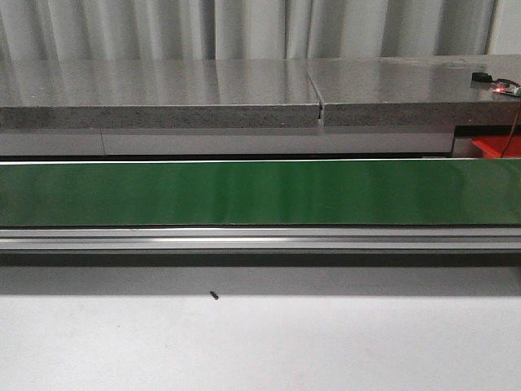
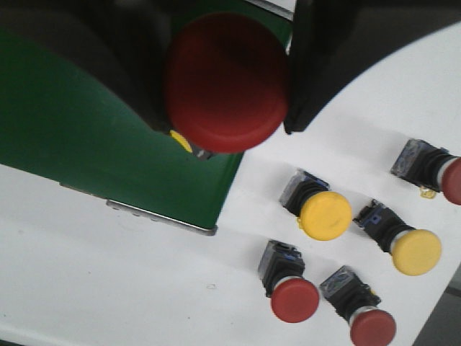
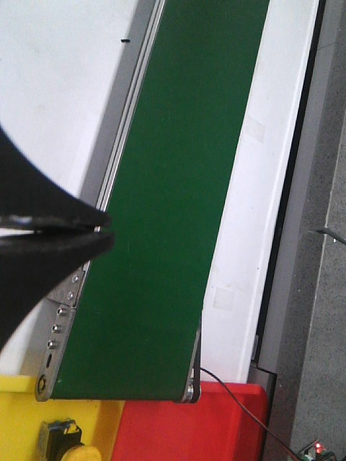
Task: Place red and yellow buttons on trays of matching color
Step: 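Set the red button on the belt with the left gripper, release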
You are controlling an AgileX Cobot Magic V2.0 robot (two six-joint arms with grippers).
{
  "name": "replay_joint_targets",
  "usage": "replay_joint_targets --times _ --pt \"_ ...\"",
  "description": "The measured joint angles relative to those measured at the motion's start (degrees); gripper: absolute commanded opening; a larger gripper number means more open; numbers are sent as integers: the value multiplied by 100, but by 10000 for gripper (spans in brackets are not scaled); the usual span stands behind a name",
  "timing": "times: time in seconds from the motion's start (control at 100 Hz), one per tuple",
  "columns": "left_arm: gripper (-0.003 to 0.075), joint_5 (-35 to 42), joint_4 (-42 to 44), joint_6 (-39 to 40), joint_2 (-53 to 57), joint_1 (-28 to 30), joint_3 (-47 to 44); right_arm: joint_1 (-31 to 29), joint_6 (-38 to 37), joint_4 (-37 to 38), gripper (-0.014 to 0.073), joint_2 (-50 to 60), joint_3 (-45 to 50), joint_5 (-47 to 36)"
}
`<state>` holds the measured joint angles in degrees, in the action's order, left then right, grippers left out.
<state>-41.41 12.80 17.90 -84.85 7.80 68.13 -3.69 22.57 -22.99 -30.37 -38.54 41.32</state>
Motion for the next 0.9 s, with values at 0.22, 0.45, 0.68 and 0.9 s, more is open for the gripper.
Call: replay_joint_targets --times 0.22,0.45,0.68,0.9 --pt "-13 0 -41 -10 -236 -95 0 0 0 0 -67 0 0 0" --pt "-13 0 -63 -10 -577 -95 0 0 0 0 -67 0 0 0" --pt "-13 21 -68 -20 -866 -95 0 0 0 0 -67 0 0 0" --pt "76 90 -143 -82 -945 -110 0 0 0 0 -67 0 0 0"
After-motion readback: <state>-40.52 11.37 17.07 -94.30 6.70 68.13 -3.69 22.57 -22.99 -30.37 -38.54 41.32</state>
